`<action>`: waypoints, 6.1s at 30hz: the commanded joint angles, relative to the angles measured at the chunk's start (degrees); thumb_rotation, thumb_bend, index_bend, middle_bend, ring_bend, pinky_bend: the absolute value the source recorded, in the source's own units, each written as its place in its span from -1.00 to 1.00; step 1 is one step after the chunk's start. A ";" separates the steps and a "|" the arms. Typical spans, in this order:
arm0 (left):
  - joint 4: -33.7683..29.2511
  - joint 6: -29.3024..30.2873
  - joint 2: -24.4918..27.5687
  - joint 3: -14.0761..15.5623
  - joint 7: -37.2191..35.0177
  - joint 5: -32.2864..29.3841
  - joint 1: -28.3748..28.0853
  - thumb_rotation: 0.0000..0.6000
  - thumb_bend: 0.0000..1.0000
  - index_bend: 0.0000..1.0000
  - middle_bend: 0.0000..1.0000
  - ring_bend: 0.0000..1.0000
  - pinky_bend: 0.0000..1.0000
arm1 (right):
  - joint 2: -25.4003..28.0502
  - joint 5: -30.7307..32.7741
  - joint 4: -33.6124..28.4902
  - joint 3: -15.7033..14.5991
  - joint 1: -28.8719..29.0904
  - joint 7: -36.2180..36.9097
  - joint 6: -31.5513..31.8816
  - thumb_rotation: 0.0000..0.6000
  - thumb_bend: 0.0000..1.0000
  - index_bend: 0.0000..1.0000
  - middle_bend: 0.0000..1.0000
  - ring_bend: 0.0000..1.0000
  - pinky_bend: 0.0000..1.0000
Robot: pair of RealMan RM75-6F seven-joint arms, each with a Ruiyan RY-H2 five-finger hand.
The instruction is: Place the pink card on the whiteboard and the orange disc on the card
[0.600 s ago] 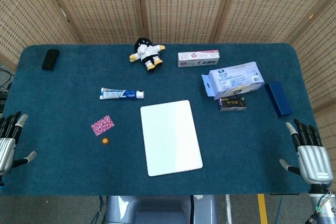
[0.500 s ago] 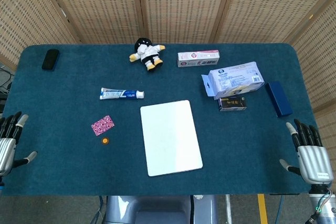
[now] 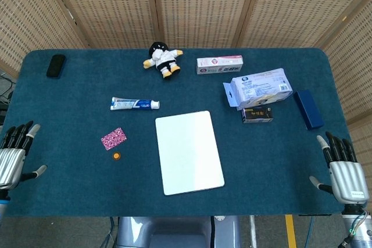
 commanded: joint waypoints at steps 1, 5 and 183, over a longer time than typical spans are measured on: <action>3.67 -7.38 -1.12 -0.43 -3.17 0.01 -4.70 1.00 -1.00 -1.00 -1.00 -1.00 -1.00 | 0.00 0.01 -0.11 0.03 0.04 -0.07 -0.04 1.00 -1.00 -1.00 -1.00 -1.00 -1.00; 5.33 -15.11 -2.50 -0.81 -2.59 -1.34 -9.25 1.00 -1.00 -1.00 -1.00 -1.00 -1.00 | 0.08 0.23 -0.40 0.15 0.31 -0.43 -0.48 1.00 -1.00 -1.00 -1.00 -1.00 -1.00; 0.86 -28.67 -15.63 3.45 24.38 -14.38 -39.80 1.00 -0.78 -0.43 -1.00 -1.00 -1.00 | 0.28 2.10 -1.02 0.51 0.45 0.17 -1.46 1.00 -1.00 -1.00 -1.00 -1.00 -1.00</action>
